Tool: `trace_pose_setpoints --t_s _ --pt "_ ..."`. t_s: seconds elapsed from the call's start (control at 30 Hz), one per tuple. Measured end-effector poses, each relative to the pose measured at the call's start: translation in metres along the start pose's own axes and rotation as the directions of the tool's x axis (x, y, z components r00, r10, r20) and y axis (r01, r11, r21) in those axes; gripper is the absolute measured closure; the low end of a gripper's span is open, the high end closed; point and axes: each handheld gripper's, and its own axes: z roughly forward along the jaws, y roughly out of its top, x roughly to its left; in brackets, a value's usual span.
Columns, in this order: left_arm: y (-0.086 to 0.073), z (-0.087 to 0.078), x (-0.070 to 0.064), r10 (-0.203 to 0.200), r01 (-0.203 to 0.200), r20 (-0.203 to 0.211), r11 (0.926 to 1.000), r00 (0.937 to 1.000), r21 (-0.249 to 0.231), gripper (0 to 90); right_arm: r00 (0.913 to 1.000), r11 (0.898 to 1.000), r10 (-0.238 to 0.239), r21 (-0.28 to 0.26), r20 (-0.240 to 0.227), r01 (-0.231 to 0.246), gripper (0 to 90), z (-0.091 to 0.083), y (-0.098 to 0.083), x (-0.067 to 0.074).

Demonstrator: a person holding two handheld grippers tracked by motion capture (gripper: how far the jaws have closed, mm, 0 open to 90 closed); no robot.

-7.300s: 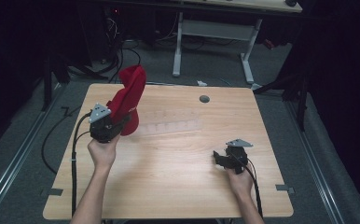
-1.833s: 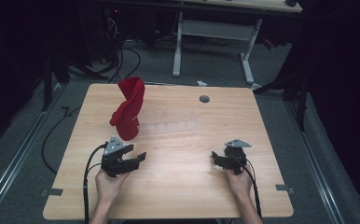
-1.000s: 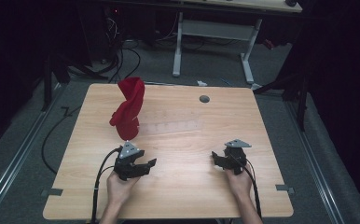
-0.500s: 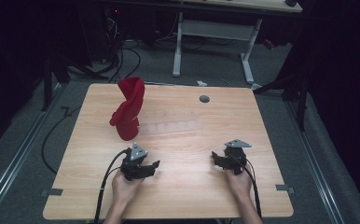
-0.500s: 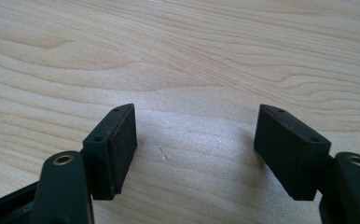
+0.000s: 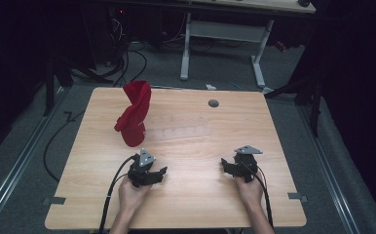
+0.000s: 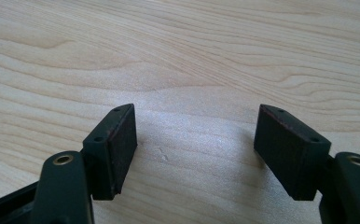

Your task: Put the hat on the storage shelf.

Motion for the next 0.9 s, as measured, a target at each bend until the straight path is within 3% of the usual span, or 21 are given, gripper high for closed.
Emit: trace_pose_setpoints --t_s 0.53,0.9 --pt "-0.0077 0.0067 -0.0011 0.037 -0.036 -0.025 0.9989 0.9990 0.028 35.5 1.0000 1.000 0.001 0.000 0.000 -0.001 30.1 0.0000 0.0000 0.0001" --pt "-0.0086 0.0074 -0.0028 0.036 -0.035 -0.021 0.9987 0.9991 0.036 30.4 1.0000 1.000 0.001 0.000 0.000 -0.001 30.1 0.0000 0.0000 0.0000"
